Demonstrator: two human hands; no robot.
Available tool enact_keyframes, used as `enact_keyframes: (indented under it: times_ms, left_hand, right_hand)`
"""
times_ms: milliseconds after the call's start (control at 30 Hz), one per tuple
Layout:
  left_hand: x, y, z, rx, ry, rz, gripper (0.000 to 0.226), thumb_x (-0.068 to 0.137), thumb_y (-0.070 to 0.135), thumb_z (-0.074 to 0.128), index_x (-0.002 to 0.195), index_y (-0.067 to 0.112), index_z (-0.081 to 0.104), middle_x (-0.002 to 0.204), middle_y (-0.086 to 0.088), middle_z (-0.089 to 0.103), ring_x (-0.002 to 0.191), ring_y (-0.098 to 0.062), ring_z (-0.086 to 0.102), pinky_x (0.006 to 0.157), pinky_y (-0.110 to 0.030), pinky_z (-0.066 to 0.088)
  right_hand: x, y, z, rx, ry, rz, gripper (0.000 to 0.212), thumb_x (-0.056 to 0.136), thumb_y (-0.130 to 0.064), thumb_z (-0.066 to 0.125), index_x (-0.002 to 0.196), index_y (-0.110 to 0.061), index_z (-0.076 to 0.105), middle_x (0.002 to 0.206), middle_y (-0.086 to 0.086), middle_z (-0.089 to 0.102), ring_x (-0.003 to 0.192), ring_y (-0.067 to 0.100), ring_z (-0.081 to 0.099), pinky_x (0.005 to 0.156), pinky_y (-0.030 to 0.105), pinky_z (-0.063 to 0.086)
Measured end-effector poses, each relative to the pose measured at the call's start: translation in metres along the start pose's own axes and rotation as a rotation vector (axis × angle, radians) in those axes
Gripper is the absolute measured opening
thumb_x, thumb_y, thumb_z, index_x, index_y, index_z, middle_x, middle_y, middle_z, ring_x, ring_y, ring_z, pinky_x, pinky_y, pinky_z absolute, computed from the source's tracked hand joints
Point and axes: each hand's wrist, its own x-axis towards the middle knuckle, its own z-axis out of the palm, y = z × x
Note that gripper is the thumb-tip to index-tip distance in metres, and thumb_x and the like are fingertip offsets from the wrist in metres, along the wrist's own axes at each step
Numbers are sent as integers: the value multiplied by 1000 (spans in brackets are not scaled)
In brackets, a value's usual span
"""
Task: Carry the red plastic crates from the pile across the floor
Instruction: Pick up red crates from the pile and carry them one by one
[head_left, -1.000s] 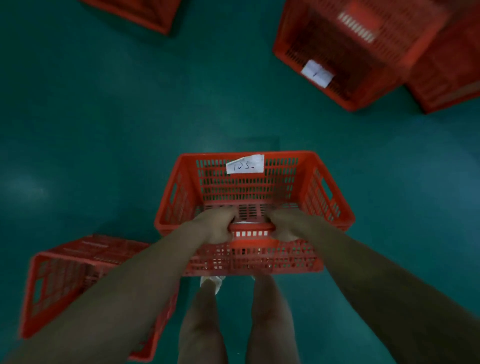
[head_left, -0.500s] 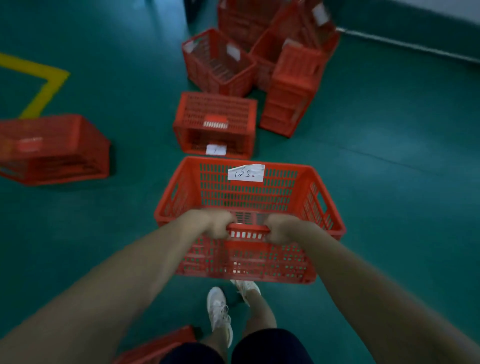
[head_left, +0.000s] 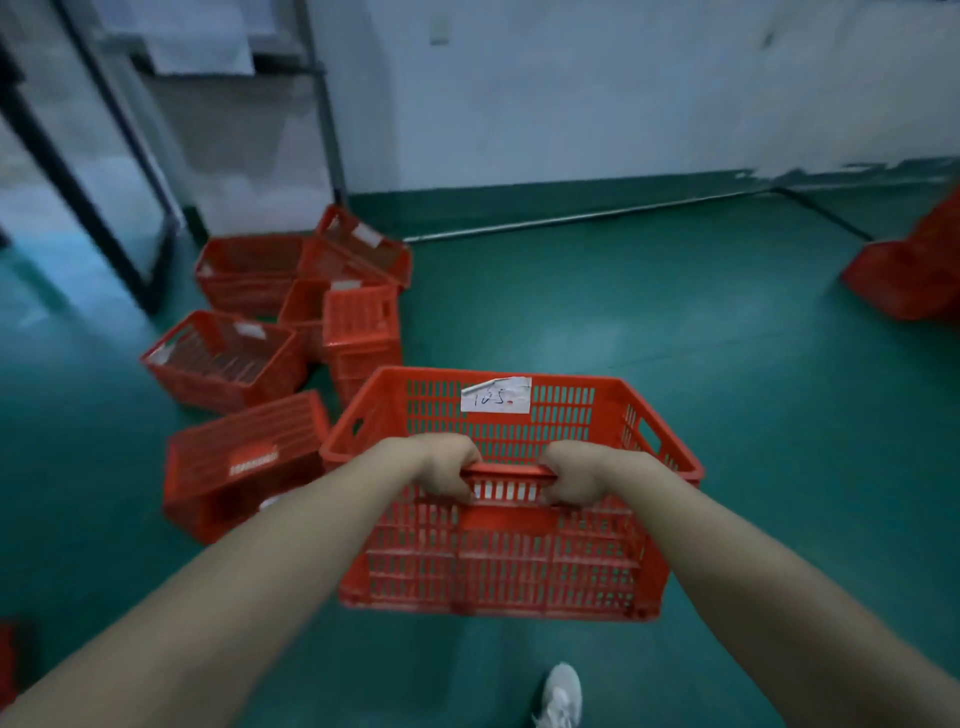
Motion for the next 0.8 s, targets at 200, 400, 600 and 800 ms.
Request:
enact_keyframes:
  times_ms: [200,400,600,800]
  left_hand:
    - [79,99,-77,181,71,108,20,82,35,70,88,17,65,89,-2,68,84,-22,65,66,-26,46]
    - [172,203,-144,238,82,192,18,85,32,68,95,17,66,92,-1,66,81,-16,58,70,-27,44]
    - [262,291,-194,328,149,282,18,87,35,65,98,20,62,96,3,62,89,-17,59,73,-28,45]
    - [349,349,-238,403,223,339,25,88,36,62,106,19,62,98,3,59,98,-21,60,75,-30,46]
  right_hand:
    - [-50,110,-46,77,128,147,34,90,-30,65,115,-7,62,119,12,64,109,29,60,81,25,41]
    - [-82,237,-91,101,208,251,32,89,-29,65,113,-9,63,115,9,64,106,28,60,86,31,47]
    - [-105,353,-122,116,291,349,26,90,-31,64,108,-13,62,111,6,64,99,26,61,80,30,47]
    - [-108,443,-153,107,366,453,22,91,-33,62,106,-17,61,107,3,63,98,25,60,75,29,42]
